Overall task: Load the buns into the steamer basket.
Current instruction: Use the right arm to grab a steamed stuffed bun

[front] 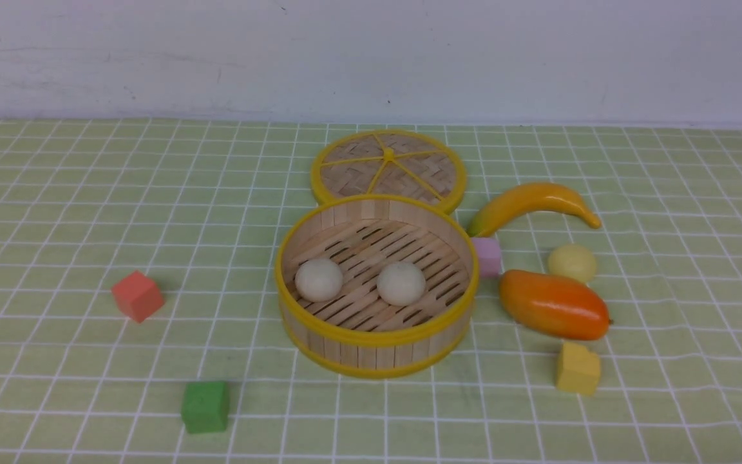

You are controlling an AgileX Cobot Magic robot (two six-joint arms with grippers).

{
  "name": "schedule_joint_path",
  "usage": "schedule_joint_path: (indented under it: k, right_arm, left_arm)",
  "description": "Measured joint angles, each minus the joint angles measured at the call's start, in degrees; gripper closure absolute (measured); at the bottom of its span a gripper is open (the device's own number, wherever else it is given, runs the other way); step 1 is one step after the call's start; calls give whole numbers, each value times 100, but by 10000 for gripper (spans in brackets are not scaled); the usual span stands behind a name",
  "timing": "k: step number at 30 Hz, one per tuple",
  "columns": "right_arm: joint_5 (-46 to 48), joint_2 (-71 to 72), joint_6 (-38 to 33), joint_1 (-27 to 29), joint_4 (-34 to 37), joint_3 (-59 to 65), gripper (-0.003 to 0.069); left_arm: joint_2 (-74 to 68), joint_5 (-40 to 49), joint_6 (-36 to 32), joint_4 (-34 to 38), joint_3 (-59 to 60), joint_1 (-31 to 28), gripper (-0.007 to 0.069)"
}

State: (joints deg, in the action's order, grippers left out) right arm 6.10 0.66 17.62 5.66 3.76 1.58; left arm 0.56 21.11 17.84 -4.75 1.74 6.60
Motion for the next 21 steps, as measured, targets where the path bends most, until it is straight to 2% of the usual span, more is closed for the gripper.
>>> schedule_joint_path:
  k: [7, 14, 21]
  right_arm:
    - [-211, 0, 7, 0, 0, 0, 419]
    - [-1200, 0, 17, 0, 0, -33, 419]
    - [-1095, 0, 17, 0, 0, -769, 419]
  left_arm:
    - [0, 0, 0, 0, 0, 0, 585]
    - [0, 0, 0, 0, 0, 0, 575]
    - [0, 0, 0, 0, 0, 0, 568]
